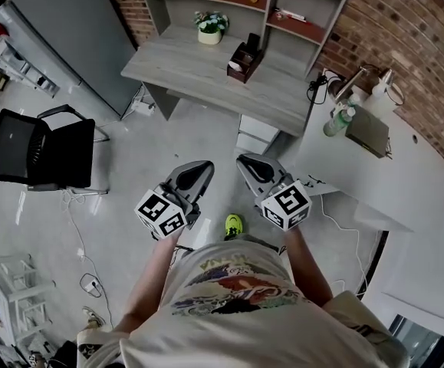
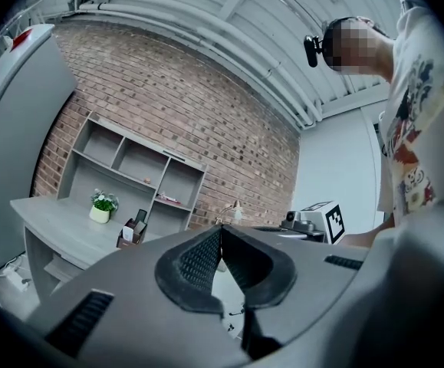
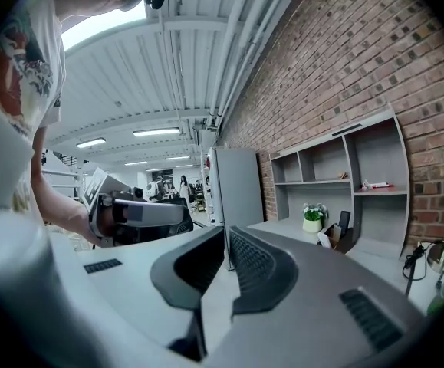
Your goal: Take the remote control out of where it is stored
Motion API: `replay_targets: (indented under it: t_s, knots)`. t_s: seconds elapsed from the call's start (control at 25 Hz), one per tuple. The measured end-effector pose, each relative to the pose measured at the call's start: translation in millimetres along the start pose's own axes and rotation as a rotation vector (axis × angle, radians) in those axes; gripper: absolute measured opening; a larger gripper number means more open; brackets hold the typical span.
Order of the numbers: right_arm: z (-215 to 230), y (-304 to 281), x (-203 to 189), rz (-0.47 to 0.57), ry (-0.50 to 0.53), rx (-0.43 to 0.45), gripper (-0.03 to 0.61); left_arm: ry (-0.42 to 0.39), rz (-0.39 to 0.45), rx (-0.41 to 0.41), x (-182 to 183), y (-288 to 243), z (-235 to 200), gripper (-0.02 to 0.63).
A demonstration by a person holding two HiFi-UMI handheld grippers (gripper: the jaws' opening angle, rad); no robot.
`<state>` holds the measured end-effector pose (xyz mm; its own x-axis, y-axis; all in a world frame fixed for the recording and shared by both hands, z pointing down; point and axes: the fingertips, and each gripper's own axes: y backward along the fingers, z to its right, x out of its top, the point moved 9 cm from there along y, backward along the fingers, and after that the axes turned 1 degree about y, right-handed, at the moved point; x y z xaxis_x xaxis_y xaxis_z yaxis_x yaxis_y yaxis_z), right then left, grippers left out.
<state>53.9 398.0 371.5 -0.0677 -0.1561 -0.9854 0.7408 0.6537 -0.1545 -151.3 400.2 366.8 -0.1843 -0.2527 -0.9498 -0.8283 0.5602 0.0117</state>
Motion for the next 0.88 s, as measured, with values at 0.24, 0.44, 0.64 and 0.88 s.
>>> replay_targets:
  t_s: [0.24,0.44,0.64,0.88]
  knots:
    - [39.0,-11.9,-1.5,-0.010,0.014,0.013,0.009,0.014,0.009,0.015,-1.8,-32.3,-17.9,0.005]
    - [58.4,-21.7,5.6,-0.011,0.030,0.019,0.009,0.018,0.007,0.028,3.6,-47.7,-28.8,0.005]
    - [70.7,-31.6,9.2,-0.018,0.028,0.015,0.009,0.025,0.009,0.041,8.5,-55.8,-41.2,0.006]
    - [78.9,-43.7,7.2,-0.030,0.032,-0.015,0.009,0.027,0.022,0.013,11.4,-66.7,-63.9,0.005]
